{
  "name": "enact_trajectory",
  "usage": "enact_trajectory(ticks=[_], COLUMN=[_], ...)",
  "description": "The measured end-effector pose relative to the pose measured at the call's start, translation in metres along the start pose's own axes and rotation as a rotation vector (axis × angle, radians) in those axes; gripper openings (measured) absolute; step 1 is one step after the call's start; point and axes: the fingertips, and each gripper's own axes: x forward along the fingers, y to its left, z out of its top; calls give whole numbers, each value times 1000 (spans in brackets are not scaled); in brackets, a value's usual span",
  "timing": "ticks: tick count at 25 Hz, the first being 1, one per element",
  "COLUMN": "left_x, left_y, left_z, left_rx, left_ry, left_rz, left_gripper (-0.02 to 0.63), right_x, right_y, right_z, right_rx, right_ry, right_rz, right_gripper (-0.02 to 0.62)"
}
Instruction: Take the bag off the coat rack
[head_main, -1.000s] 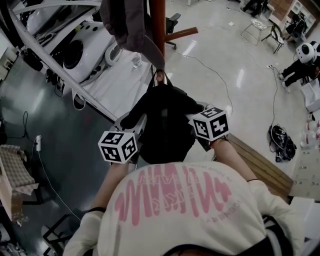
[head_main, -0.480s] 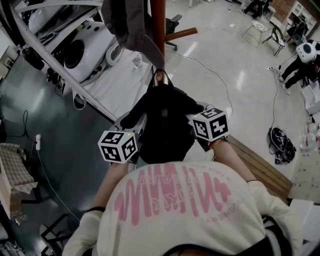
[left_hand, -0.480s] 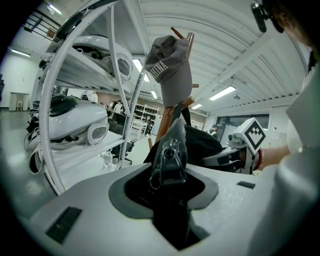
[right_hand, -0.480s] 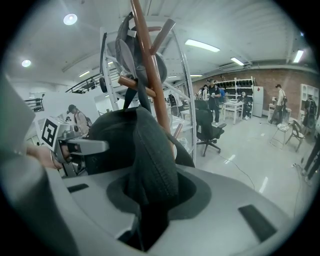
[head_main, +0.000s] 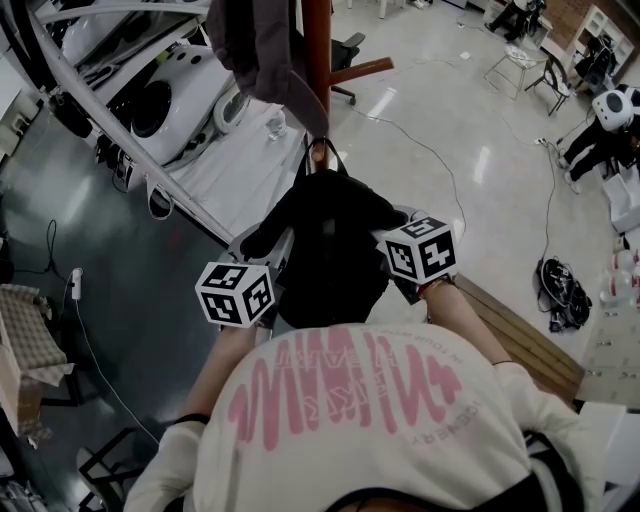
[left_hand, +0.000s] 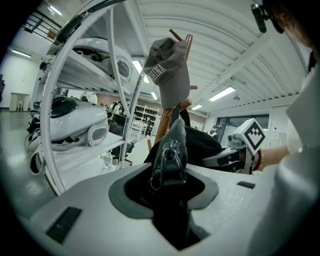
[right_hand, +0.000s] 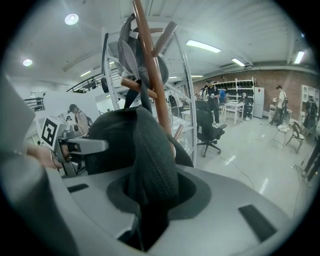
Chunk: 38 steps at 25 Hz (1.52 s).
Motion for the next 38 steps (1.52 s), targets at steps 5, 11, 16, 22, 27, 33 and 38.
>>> enact_trajectory(ticks=[5, 11, 16, 22, 27, 33, 38], left_x=[-3, -6, -8, -13, -17, -21, -25], left_y=[-3, -4, -5, -8, -9, -12, -11], left_z=[1, 2, 3, 6, 8, 7, 9], left_rx=[0, 5, 9, 13, 15, 19, 24], left_ry=[-7, -13, -18, -25, -29, -32, -39], left_rz=[2, 6, 8, 4, 4, 8, 11], left_gripper=[130, 130, 130, 130, 129, 129, 127], right_x=[-4, -5, -7, -10, -12, -16, -16], right_y=[1, 4, 5, 7, 11, 14, 18], right_z=[0, 0, 1, 3, 4, 3, 3], right_rx=[-8, -16, -20, -29, -38, -48, -53], right_ry=[-4, -10, -14, -21, -21, -20, -22], right_rz=[2, 0, 0, 3, 4, 5, 7], right_gripper=[95, 95, 95, 95, 95, 95, 94])
